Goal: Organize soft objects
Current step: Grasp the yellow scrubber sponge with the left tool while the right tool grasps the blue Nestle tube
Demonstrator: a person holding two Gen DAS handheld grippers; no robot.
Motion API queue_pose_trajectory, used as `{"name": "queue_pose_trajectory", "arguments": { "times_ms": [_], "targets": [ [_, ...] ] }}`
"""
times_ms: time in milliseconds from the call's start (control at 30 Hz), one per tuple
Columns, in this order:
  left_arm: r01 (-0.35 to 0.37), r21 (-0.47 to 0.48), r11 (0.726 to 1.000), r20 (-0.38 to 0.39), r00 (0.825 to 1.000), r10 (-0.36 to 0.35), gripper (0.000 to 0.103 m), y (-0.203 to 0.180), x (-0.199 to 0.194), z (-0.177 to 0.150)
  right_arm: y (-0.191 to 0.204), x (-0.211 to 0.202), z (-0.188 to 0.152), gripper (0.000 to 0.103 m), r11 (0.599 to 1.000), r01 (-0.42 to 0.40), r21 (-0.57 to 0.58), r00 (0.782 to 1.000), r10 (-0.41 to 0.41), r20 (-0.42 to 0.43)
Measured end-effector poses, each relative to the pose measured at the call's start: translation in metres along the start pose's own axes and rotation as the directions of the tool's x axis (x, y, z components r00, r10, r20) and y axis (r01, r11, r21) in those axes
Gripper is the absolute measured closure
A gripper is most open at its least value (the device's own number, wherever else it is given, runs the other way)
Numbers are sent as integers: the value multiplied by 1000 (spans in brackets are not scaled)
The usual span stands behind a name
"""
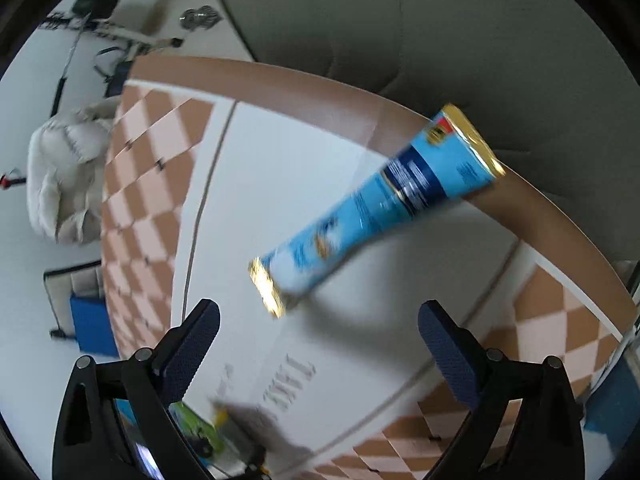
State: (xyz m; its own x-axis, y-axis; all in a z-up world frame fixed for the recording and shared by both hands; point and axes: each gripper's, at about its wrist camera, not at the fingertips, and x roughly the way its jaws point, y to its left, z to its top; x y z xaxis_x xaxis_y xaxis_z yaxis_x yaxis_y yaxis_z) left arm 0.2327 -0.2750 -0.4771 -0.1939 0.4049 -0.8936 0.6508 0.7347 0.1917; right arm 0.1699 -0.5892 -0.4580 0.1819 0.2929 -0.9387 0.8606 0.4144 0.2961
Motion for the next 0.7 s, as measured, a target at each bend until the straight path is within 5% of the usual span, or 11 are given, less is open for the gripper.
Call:
{"name": "queue_pose_trajectory", "arguments": {
  "times_ms": [167, 200, 267, 367, 433, 567, 700],
  "targets": [
    [38, -44, 998, -27, 999, -39, 5, 6, 6, 5, 29, 33, 15, 39, 983, 165, -85, 986, -167, -22],
    [55, -50, 997, -32, 998, -57, 5, 8, 8, 6, 39, 33, 13, 55, 971, 193, -141, 981, -194, 2],
    [85, -68, 994, -42, 995, -88, 5, 9, 11, 5, 57, 37, 5, 64, 933, 251, -257, 967, -252, 28],
    [139, -103, 985, -52, 988, -145, 12, 12, 19, 2, 76, 45, -17, 71, 853, 299, -427, 950, -311, 44],
    [164, -130, 978, -61, 983, -173, 36, 14, 24, -1, 84, 51, -36, 76, 789, 309, -532, 939, -343, 37],
    [238, -174, 956, -56, 966, -251, 49, 19, 31, -8, 89, 63, -79, 78, 648, 316, -693, 908, -418, 22],
    [252, -164, 954, -33, 965, -261, 49, 16, 37, -18, 91, 69, -93, 75, 613, 335, -716, 897, -441, 42]
  ]
}}
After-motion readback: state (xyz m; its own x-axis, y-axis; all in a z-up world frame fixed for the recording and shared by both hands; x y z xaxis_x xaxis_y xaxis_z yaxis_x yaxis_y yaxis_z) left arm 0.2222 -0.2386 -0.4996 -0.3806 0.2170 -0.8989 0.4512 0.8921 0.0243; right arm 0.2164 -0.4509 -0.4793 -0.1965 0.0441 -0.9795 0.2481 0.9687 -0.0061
